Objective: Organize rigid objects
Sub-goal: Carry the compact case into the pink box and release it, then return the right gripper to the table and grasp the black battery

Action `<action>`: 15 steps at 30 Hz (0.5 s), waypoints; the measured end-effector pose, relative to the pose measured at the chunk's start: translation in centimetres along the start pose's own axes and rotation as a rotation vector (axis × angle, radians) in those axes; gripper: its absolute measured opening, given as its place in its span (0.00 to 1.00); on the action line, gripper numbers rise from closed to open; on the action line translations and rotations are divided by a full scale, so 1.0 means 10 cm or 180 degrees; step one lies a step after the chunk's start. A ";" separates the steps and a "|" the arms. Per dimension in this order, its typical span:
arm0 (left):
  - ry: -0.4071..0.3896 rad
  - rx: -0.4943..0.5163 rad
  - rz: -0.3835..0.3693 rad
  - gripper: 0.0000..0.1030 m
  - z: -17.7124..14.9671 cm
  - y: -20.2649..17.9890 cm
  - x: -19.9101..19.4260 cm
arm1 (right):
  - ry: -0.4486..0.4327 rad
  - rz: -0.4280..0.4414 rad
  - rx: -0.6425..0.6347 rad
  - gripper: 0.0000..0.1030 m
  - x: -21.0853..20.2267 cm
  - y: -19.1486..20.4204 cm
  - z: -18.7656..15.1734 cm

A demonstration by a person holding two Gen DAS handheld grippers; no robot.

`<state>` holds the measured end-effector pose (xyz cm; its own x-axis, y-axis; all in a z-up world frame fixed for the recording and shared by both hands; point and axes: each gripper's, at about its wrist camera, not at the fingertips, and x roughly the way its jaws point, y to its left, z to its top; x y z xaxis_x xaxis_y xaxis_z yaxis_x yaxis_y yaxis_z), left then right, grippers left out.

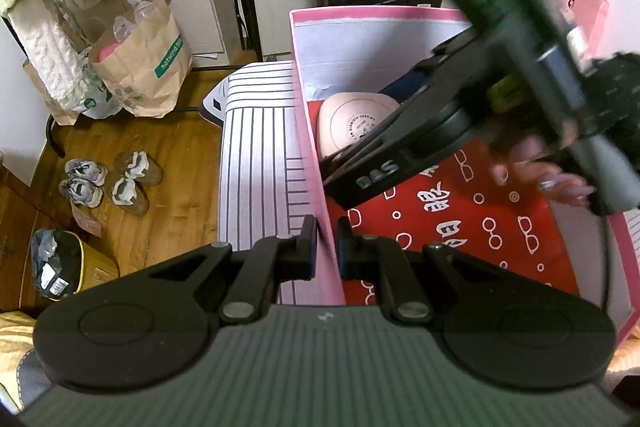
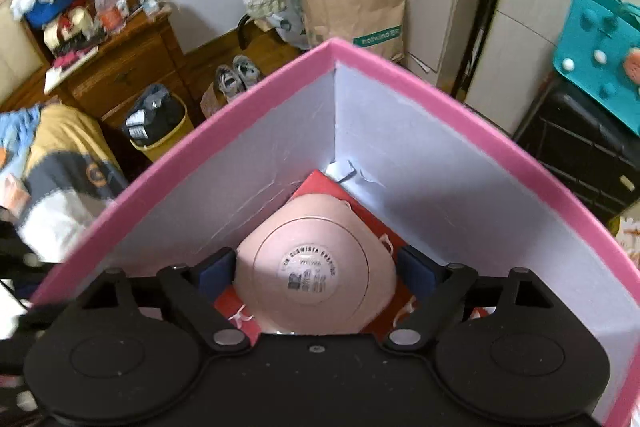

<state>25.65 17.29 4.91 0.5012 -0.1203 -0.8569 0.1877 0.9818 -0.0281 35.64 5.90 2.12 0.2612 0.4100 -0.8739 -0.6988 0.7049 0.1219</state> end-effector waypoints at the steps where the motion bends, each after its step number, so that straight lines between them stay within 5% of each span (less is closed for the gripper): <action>1: 0.0002 0.0018 0.0004 0.09 0.00 0.00 0.00 | -0.0073 0.0056 0.0021 0.88 -0.11 -0.01 -0.02; 9: 0.0012 0.0146 0.0034 0.09 -0.01 -0.05 0.00 | -0.0648 0.0225 0.0255 0.88 -1.13 -0.17 -0.49; 15: -0.0004 0.0252 0.0048 0.09 -0.03 -0.05 -0.02 | -0.0934 -0.0096 0.0363 0.88 -1.59 -0.27 -0.99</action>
<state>25.18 16.86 4.92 0.5054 -0.1059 -0.8564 0.2463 0.9689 0.0255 26.80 -8.30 10.98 0.4733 0.5257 -0.7068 -0.6129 0.7729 0.1643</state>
